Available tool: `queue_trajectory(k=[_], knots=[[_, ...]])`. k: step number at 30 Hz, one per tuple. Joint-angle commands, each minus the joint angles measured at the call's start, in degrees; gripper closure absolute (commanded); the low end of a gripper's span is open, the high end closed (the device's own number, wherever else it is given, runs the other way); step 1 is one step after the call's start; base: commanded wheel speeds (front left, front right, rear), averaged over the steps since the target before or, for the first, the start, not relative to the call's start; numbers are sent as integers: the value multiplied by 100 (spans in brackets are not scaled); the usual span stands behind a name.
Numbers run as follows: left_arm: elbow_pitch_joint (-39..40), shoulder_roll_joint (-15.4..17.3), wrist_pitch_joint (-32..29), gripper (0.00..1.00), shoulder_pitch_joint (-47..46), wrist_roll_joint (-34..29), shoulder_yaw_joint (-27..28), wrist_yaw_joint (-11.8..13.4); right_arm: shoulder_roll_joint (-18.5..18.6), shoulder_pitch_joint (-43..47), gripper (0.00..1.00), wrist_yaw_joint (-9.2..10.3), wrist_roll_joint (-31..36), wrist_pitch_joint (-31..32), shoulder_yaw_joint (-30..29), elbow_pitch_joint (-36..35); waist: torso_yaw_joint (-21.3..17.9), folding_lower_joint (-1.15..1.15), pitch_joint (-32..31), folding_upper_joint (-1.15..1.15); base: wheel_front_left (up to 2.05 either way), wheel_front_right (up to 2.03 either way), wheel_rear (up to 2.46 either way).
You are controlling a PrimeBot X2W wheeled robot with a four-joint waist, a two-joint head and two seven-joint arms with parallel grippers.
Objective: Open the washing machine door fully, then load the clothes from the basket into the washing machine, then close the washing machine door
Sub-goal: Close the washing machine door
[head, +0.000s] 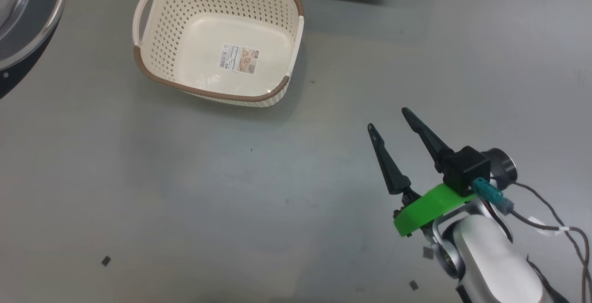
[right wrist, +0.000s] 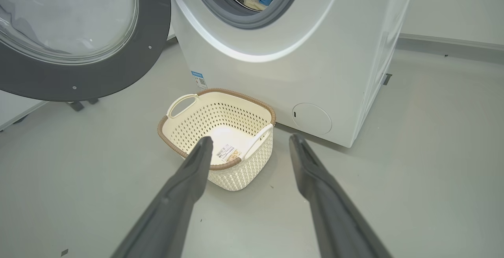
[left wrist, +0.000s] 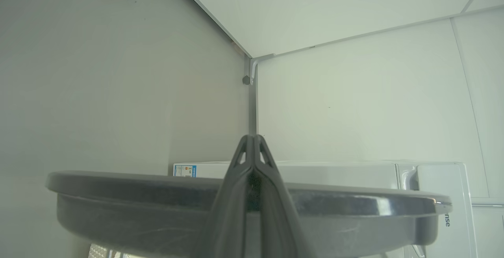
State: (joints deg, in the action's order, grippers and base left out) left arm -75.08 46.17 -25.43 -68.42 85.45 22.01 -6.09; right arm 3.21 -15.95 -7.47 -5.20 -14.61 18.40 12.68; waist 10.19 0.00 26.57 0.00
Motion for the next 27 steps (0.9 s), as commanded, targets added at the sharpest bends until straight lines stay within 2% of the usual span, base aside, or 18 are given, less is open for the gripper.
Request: queue_trajectory(k=[1,19,27], knots=[[144,349,-170,100,6,-77,-43,-65,-34,45,0,-2,-3,-37,107,-185,-4,0,-15,0,0,0,0],[352,277,-1280,100,231,-96,-225,-134,-34,8,0,-2,-118,-39,111,-187,56,0,-145,0,0,0,0],[938,12,-1625,100,570,36,-199,-138,-34,18,0,-2,-166,-39,99,-157,122,0,-299,0,0,0,0]])
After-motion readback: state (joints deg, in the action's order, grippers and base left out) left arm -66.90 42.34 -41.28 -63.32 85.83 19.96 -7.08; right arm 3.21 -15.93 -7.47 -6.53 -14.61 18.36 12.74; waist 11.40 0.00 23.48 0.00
